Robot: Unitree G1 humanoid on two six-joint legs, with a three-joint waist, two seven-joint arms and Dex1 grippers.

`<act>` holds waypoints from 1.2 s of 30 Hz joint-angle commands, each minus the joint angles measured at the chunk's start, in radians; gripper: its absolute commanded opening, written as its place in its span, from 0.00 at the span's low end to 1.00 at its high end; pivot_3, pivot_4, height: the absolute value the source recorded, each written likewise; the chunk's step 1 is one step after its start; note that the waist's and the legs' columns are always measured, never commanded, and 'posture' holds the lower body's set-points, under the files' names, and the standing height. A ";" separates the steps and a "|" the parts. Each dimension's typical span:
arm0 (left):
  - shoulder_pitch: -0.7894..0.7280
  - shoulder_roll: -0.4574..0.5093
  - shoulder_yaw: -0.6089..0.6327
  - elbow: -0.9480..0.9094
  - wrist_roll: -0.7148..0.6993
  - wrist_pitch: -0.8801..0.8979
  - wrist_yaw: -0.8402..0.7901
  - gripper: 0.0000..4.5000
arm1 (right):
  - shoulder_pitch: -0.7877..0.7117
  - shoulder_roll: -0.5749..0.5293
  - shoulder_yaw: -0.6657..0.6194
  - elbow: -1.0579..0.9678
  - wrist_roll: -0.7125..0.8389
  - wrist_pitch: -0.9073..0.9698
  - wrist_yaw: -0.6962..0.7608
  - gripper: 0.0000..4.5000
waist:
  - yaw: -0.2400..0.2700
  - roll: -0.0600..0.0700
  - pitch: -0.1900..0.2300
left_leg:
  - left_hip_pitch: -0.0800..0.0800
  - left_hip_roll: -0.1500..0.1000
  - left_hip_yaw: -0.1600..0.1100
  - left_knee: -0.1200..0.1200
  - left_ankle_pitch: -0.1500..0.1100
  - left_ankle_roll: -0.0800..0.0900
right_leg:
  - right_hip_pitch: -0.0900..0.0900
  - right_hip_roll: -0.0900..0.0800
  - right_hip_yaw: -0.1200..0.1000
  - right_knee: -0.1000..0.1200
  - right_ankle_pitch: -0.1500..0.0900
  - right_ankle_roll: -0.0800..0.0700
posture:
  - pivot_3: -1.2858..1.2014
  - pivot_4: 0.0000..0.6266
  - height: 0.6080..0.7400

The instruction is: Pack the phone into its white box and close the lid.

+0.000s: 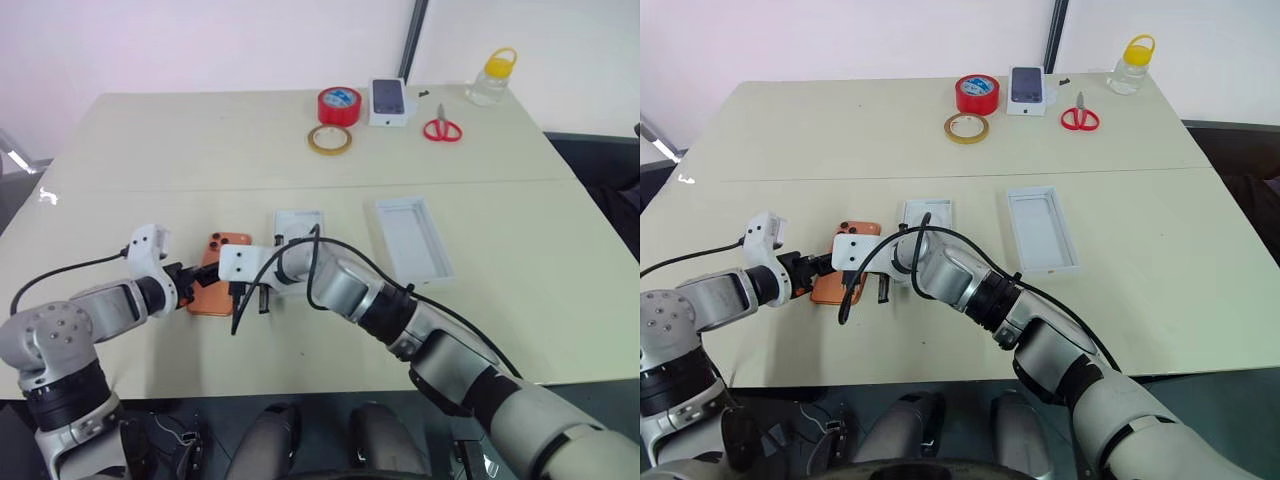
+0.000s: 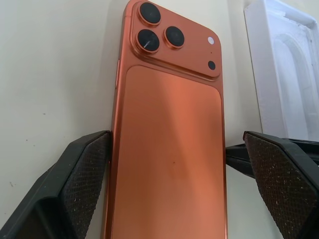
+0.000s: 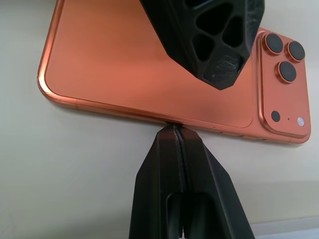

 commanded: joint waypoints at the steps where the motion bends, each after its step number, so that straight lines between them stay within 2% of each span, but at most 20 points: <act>1: 0.018 -0.073 -0.029 0.016 -0.049 0.053 -0.007 1.00 | -0.011 0.020 -0.006 -0.010 -0.023 -0.028 0.001 0.00 | 0.001 0.001 -0.001 | 0.000 0.000 0.000 0.000 0.000 0.000 | 0.000 0.000 0.000 0.000 0.000 0.000 | 0.52 0.24 1.00; 11: -0.018 -0.134 0.067 0.055 -0.142 0.053 0.036 1.00 | 0.015 0.007 -0.025 -0.027 -0.046 -0.037 0.012 0.00 | 0.004 0.003 -0.003 | 0.000 0.000 0.000 0.000 0.000 0.000 | 0.001 0.000 0.000 -0.001 0.000 0.000 | 0.52 0.24 1.00; 22: -0.070 -0.140 0.155 0.130 -0.275 0.053 0.159 1.00 | 0.033 0.006 -0.049 -0.050 -0.063 -0.024 0.019 0.00 | 0.002 0.003 -0.003 | 0.000 0.000 -0.001 0.000 0.000 0.000 | 0.001 0.000 -0.001 -0.001 0.000 0.000 | 0.52 0.24 1.00; 36: -0.019 -0.090 0.088 0.101 -0.423 0.053 0.234 1.00 | 0.046 0.005 -0.053 -0.064 -0.080 -0.022 0.034 0.00 | -0.005 0.002 -0.003 | 0.000 0.000 -0.001 0.000 0.000 0.000 | 0.001 0.000 -0.001 -0.001 0.000 0.000 | 0.52 0.24 1.00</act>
